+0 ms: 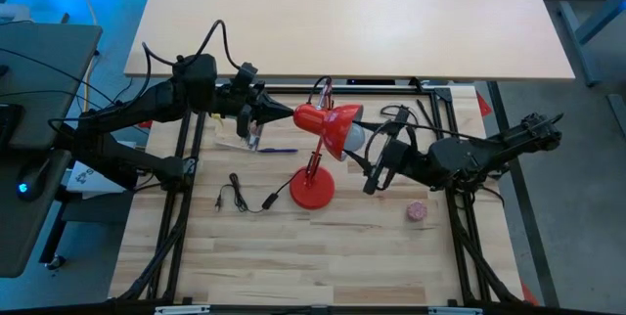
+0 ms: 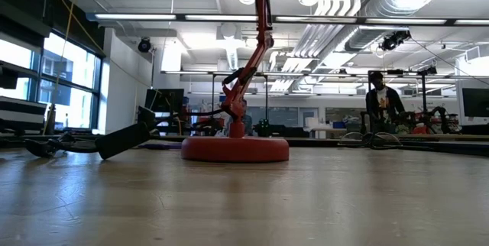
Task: Screw lightbulb
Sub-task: Insert the lightbulb on the lamp
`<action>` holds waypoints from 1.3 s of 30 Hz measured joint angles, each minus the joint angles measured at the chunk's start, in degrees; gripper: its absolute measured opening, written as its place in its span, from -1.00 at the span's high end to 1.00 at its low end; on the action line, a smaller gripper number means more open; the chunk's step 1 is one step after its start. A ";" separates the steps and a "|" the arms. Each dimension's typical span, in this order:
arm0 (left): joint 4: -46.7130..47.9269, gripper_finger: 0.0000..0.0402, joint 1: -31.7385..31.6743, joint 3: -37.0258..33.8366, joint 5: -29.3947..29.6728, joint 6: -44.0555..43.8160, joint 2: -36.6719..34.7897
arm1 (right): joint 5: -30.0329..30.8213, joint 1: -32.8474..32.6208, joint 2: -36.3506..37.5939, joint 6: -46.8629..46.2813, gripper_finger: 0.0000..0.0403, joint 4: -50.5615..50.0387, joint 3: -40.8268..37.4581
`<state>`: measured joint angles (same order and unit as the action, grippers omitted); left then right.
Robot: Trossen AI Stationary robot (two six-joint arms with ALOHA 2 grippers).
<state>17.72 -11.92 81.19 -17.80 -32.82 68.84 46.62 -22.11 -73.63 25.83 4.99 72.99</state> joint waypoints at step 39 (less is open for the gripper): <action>-0.01 1.00 0.00 0.00 -0.07 -4.48 -0.02 | -3.40 2.25 -0.24 66.11 -0.27 -3.96 -0.03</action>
<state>17.70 -11.92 81.19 -17.87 -37.30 68.82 43.22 -19.86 -73.87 91.94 1.03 72.96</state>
